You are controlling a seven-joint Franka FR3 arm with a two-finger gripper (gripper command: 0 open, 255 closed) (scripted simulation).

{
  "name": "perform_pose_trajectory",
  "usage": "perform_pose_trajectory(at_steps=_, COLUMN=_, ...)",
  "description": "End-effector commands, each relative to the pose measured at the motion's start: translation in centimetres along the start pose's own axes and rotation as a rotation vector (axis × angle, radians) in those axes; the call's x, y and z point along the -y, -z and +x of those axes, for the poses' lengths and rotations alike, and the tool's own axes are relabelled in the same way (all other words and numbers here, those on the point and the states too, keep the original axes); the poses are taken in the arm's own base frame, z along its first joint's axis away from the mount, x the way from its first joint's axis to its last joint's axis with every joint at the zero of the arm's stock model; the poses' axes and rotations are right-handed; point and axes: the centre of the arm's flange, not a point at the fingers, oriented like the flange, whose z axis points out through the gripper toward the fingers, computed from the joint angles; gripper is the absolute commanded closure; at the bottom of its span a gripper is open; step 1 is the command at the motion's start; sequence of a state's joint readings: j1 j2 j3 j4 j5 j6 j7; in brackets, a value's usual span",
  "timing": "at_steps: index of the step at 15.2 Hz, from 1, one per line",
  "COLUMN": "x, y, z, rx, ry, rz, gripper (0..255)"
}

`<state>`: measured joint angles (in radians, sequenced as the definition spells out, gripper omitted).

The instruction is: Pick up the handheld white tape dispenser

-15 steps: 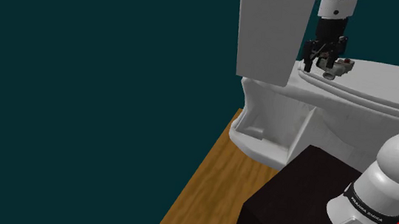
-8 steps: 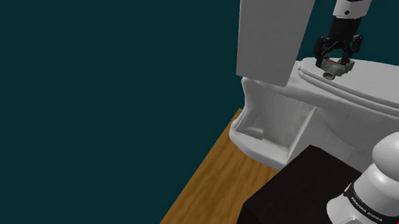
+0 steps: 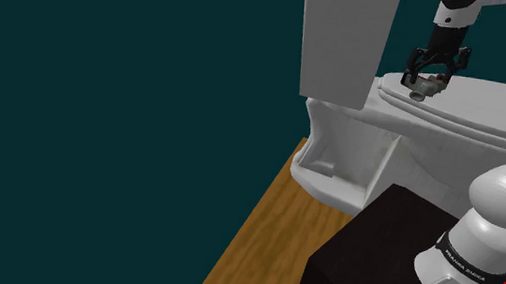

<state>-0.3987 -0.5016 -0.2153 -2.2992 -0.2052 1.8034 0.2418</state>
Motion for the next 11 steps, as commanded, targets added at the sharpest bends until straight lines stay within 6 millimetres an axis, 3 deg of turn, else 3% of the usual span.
perform_pose_trajectory(at_steps=1, x=0.1, y=-1.0, z=-0.1, rx=-0.001, ry=-0.002, rz=0.0, gripper=0)
perform_pose_trajectory(at_steps=5, x=0.2, y=-2.4, z=-0.1, rx=-0.001, ry=-0.002, rz=0.0, gripper=0)
perform_pose_trajectory(at_steps=6, x=0.2, y=-2.4, z=-0.2, rx=-0.001, ry=-0.002, rz=0.0, gripper=255)
perform_pose_trajectory(at_steps=11, x=0.3, y=-2.3, z=-0.2, rx=-0.001, ry=-0.002, rz=0.0, gripper=255)
